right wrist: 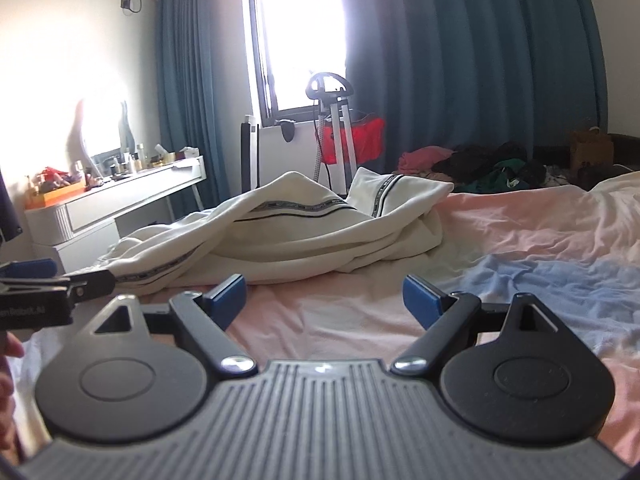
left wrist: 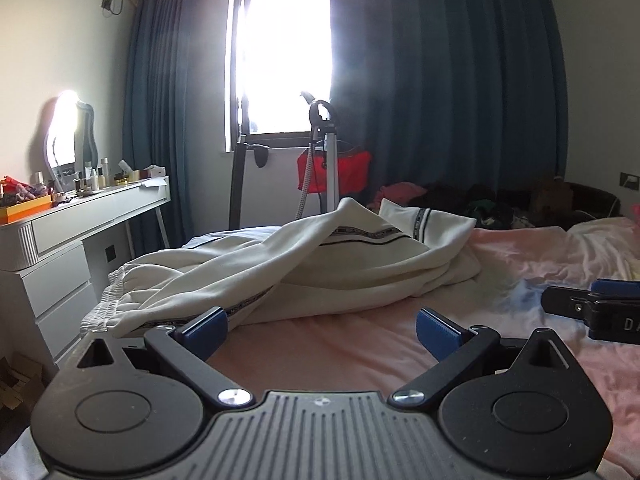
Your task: Fold clothes
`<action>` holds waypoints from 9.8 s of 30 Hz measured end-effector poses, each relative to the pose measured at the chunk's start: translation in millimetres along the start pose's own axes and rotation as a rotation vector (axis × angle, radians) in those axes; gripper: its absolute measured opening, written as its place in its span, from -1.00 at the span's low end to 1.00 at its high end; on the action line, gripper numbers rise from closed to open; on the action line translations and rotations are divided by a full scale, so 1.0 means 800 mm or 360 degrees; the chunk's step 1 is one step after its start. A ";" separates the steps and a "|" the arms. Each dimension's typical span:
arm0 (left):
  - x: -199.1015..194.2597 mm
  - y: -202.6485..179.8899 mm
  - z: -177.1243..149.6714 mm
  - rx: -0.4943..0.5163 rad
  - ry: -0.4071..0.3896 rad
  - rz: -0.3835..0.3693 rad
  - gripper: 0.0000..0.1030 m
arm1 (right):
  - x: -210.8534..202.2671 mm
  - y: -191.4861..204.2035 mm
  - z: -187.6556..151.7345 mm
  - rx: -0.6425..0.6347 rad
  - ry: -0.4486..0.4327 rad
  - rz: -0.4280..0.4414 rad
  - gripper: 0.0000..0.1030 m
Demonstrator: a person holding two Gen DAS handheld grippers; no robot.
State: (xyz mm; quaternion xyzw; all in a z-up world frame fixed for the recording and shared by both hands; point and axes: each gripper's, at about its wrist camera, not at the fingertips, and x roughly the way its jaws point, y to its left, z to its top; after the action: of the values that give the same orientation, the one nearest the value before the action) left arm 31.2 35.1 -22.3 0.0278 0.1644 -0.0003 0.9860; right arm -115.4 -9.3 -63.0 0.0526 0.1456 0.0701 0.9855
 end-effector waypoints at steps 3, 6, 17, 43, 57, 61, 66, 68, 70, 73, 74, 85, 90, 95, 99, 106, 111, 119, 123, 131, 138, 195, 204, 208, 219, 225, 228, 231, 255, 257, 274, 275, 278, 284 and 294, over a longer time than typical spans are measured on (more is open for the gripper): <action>0.011 -0.005 -0.005 0.0014 0.0081 -0.0013 0.99 | 0.002 -0.001 -0.001 0.0027 0.0023 0.0001 0.68; 0.026 -0.007 -0.010 0.0006 0.0127 -0.0018 0.99 | 0.003 -0.004 -0.002 0.0046 0.0043 -0.0011 0.68; 0.230 -0.006 0.056 0.0298 0.0242 0.0144 0.99 | 0.024 -0.033 -0.003 0.0248 0.0151 -0.0021 0.69; 0.339 -0.045 0.154 -0.0097 0.0055 -0.0074 -0.93 | 0.143 -0.119 -0.048 0.0376 0.0123 -0.0260 0.68; 0.133 -0.029 -0.028 -0.0170 0.0301 -0.0246 -0.92 | 0.092 -0.063 -0.033 0.0140 0.0128 -0.0149 0.68; 0.123 -0.025 -0.032 -0.0234 0.0310 -0.0242 -0.72 | 0.081 -0.049 -0.038 0.0093 0.0201 -0.0116 0.68; 0.117 -0.018 -0.025 -0.0268 0.0327 -0.0262 0.37 | 0.064 -0.037 -0.042 0.0070 0.0255 -0.0082 0.67; 0.113 -0.013 -0.017 -0.0286 0.0324 -0.0269 0.56 | 0.062 -0.037 -0.041 0.0070 0.0291 -0.0075 0.67; 0.106 -0.008 -0.008 -0.0307 0.0309 -0.0258 0.63 | 0.065 -0.038 -0.037 0.0074 0.0330 -0.0077 0.67; 0.102 0.005 0.004 -0.0350 0.0269 -0.0250 0.70 | 0.084 -0.040 -0.018 0.0045 0.0390 -0.0107 0.57; 0.102 0.010 0.008 -0.0375 0.0264 -0.0243 0.75 | 0.093 -0.040 -0.009 0.0029 0.0405 -0.0103 0.57; 0.146 0.105 0.004 -0.0683 0.0374 0.0049 0.76 | 0.370 0.041 0.134 -0.0214 0.0336 -0.0222 0.51; 0.176 0.129 -0.015 -0.0733 0.0443 0.0109 0.76 | 0.497 0.065 0.151 -0.0126 0.0311 -0.0330 0.40; 0.201 0.134 -0.030 -0.0764 0.0473 0.0112 0.76 | 0.578 0.066 0.144 -0.0137 0.0387 -0.0417 0.22; 0.212 0.134 -0.034 -0.0705 0.0440 0.0135 0.77 | 0.596 0.053 0.138 -0.0134 0.0434 -0.0498 -0.57; 0.197 0.157 -0.024 -0.0884 0.0455 0.0046 0.77 | 0.513 0.003 0.205 -0.0029 0.0292 -0.0547 -0.87; 0.167 0.154 -0.011 -0.0809 0.0434 -0.0019 0.76 | 0.382 -0.081 0.275 0.0160 0.0081 -0.0661 -0.87; 0.131 0.139 0.015 -0.0595 0.0461 -0.0004 0.77 | 0.129 -0.285 0.216 0.0708 -0.0119 -0.0927 -0.88; 0.115 0.153 0.026 -0.0518 0.0452 0.0050 0.81 | 0.047 -0.367 0.094 0.1111 -0.0006 -0.1013 -0.88; 0.104 0.229 0.001 -0.0804 0.0654 0.0049 0.86 | 0.002 -0.426 -0.079 0.1713 0.0229 -0.0874 -0.86; 0.125 0.303 -0.063 -0.1379 0.0768 0.0067 0.88 | -0.001 -0.439 -0.116 0.2049 0.0151 -0.0628 -0.80; 0.038 0.256 0.013 -0.0891 0.0542 0.0879 0.64 | -0.030 -0.421 -0.035 0.1199 0.0295 -0.1288 0.64; 0.011 0.155 0.036 -0.0613 0.0273 0.0616 0.81 | -0.046 -0.313 0.015 0.0731 0.0159 -0.0918 0.64; 0.006 0.109 0.037 -0.0495 0.0171 0.0354 0.87 | -0.053 -0.254 0.032 0.0590 0.0080 -0.0681 0.64; 0.012 0.020 0.015 -0.0277 0.0142 0.0121 0.87 | -0.029 -0.130 0.025 0.0339 0.0075 -0.0276 0.64; 0.016 0.005 0.001 -0.0217 0.0135 0.0067 0.87 | -0.021 -0.086 0.008 0.0137 0.0032 -0.0243 0.64; 0.016 0.005 -0.002 -0.0228 0.0154 0.0051 0.87 | -0.022 -0.078 0.006 0.0112 0.0000 -0.0211 0.64; 0.021 0.007 -0.004 -0.0239 0.0175 0.0055 0.87 | -0.019 -0.075 0.005 0.0107 0.0011 -0.0193 0.64; 0.059 0.029 -0.023 -0.0468 0.0203 0.0161 0.92 | 0.183 -0.170 0.038 0.0495 0.0349 -0.0025 0.46; 0.070 0.037 -0.029 -0.0538 0.0147 0.0129 0.92 | 0.237 -0.192 0.045 0.0559 0.0383 -0.0122 0.23; 0.200 0.012 -0.066 -0.0513 0.0335 -0.0080 0.92 | 0.529 -0.264 0.060 0.0718 0.0269 -0.0310 -0.75; 0.204 0.013 -0.066 -0.0532 0.0345 -0.0085 0.92 | 0.526 -0.263 0.067 0.0700 0.0252 -0.0327 -0.85; 0.204 0.013 -0.064 -0.0527 0.0349 -0.0073 0.92 | 0.488 -0.263 0.097 0.0686 0.0100 -0.0403 -0.88; 0.177 0.014 -0.057 -0.0483 0.0270 -0.0066 0.92 | 0.359 -0.301 0.179 0.0606 -0.0236 -0.0680 -0.89; 0.147 0.026 -0.050 -0.0506 0.0249 -0.0065 0.92 | 0.230 -0.352 0.204 0.0646 -0.0167 -0.1012 -0.89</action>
State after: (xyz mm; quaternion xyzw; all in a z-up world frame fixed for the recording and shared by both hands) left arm 129.4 58.9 -97.0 -0.1319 0.2392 0.0077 0.9619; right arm 141.6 -271.6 5.9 0.2025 0.1150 -0.2721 0.9337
